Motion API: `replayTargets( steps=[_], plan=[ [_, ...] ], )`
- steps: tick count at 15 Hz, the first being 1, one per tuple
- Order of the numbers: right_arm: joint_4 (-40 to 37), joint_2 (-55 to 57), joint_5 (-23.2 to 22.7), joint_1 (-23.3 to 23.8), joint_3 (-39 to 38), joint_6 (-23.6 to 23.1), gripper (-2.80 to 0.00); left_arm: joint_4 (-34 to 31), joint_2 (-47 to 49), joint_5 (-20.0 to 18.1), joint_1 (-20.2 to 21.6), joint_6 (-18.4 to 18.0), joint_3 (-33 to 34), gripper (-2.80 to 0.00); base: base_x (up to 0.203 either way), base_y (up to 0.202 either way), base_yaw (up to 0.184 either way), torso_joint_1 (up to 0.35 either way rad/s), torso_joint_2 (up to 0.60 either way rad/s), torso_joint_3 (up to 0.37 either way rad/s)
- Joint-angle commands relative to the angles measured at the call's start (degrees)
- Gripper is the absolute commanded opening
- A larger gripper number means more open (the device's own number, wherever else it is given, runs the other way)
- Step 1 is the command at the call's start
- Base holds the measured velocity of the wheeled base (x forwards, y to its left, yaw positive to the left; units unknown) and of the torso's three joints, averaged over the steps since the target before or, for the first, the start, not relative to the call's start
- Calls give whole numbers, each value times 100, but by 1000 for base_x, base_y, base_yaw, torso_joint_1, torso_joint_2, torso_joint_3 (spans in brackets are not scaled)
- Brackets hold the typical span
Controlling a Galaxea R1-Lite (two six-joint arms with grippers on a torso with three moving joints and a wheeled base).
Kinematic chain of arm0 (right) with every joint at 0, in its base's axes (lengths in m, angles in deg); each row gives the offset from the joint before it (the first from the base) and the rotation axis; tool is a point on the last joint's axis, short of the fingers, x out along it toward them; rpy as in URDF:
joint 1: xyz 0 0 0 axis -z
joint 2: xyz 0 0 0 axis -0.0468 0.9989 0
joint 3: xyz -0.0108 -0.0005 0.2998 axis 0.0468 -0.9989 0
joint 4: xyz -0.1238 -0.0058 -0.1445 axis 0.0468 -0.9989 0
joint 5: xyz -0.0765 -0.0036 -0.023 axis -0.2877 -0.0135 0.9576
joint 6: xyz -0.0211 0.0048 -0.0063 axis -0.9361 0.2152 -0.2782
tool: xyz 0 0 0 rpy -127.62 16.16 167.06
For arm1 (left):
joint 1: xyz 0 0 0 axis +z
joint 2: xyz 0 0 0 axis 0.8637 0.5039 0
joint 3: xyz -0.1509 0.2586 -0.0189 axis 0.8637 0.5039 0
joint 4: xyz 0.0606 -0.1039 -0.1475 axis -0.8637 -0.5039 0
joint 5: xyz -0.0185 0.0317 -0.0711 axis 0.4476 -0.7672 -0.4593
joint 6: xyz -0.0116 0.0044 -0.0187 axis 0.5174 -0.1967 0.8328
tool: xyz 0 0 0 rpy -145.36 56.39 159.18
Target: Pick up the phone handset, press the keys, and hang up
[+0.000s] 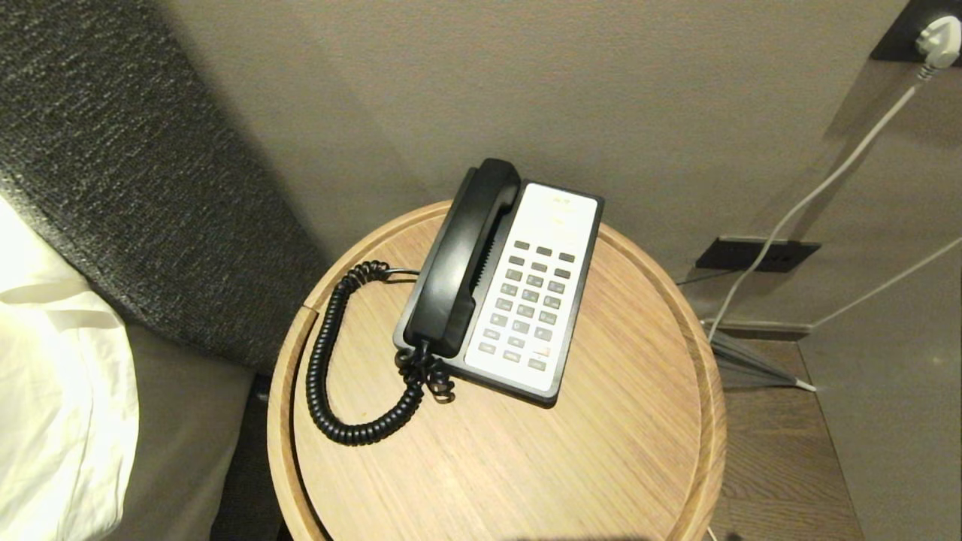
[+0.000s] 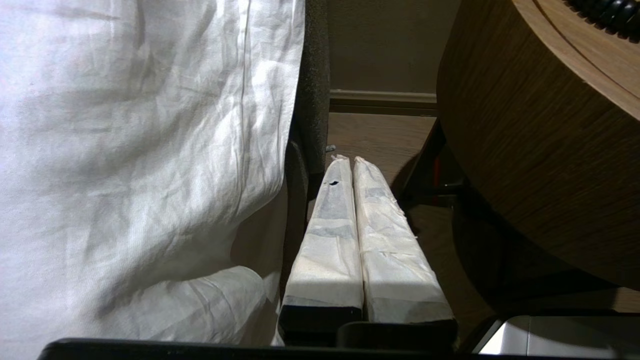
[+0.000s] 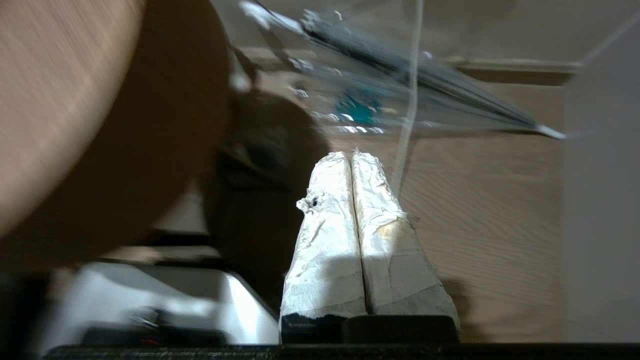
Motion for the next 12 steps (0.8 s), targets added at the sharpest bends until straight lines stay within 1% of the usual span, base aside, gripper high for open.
replayTargets(
  steps=[1, 2, 4, 5, 6, 8, 9, 10, 12],
  plan=[
    [262, -631, -14, 220, -922, -290, -280, 2, 7, 1, 0, -1, 114, -280, 0, 0, 0, 0, 0, 0],
    [321, -662, 14, 179, -1092, -293, -280, 2, 7, 1, 0, -1, 114, -280, 0, 0, 0, 0, 0, 0],
    [131, -891, 130, -342, -1085, -214, -280, 2, 7, 1, 0, -1, 114, -280, 0, 0, 0, 0, 0, 0],
    [24, -1073, 230, -378, -1075, -178, -280, 2, 7, 1, 0, -1, 114, -280, 0, 0, 0, 0, 0, 0],
    [-30, -1374, 335, -310, -1073, -159, -280, 2, 7, 1, 0, -1, 114, -280, 0, 0, 0, 0, 0, 0],
    [-41, -2004, 551, -254, -1127, -272, -280, 2, 7, 1, 0, -1, 114, -280, 0, 0, 0, 0, 0, 0],
    [203, -2085, 669, -246, -1275, -323, -280, 2, 7, 1, 0, -1, 114, -280, 0, 0, 0, 0, 0, 0],
    [424, -2126, 759, -240, -1492, -266, -280, 2, 7, 1, 0, -1, 114, -280, 0, 0, 0, 0, 0, 0],
    [264, -2156, 822, -235, -1376, -210, -280, 2, 7, 7, 0, -1, 114, -280, 0, 0, 0, 0, 0, 0]
  ],
)
